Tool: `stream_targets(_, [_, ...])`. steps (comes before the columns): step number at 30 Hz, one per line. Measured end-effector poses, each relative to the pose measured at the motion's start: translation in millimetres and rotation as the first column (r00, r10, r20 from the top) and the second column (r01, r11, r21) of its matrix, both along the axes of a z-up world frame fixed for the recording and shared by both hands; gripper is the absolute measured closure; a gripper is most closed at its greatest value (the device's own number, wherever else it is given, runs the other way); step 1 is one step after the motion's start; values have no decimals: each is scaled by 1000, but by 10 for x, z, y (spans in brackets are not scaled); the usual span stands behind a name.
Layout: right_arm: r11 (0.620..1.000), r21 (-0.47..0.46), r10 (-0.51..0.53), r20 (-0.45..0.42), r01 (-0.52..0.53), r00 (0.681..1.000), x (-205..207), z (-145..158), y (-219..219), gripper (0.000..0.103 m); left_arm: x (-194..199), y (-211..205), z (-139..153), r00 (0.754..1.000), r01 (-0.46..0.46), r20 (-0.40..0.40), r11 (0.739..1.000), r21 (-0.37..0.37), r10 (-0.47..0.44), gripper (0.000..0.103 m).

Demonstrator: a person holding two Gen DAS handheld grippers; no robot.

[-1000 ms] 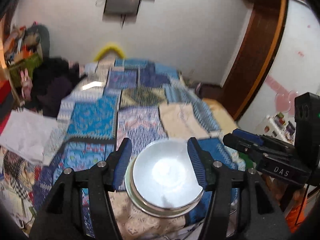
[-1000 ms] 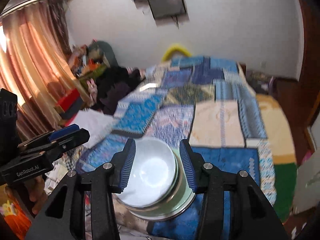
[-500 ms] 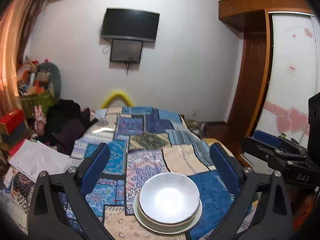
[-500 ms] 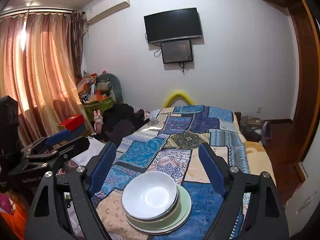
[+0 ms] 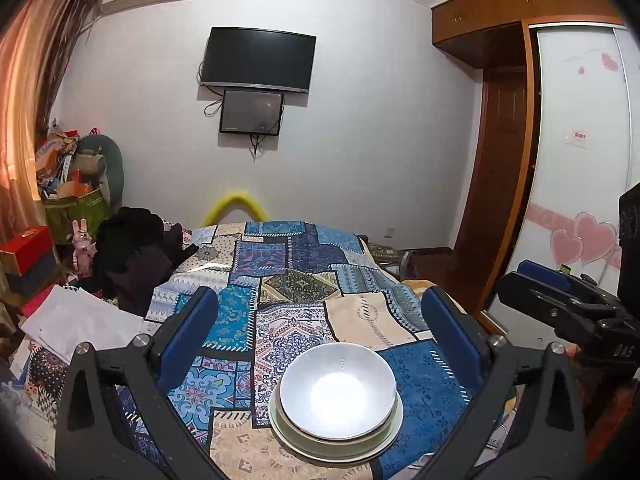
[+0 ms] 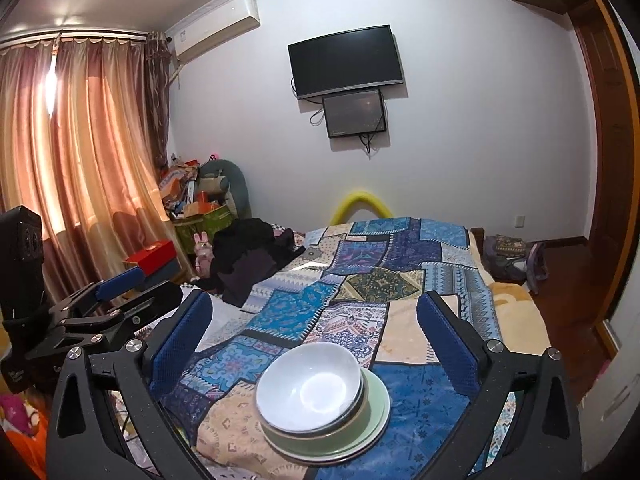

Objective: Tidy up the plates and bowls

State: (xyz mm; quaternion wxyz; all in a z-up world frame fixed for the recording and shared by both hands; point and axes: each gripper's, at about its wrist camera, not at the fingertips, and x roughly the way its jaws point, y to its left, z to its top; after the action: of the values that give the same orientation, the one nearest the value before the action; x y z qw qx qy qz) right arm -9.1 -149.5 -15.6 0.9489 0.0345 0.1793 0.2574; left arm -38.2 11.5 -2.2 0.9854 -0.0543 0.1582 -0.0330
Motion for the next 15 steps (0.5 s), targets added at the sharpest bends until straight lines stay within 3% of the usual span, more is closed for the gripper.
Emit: stream_targets(15, [1000,-6,6,-12,-6,1000,-20,-24,21,1,5,-10,-22,1000,10,-8,1000,3,-10,0])
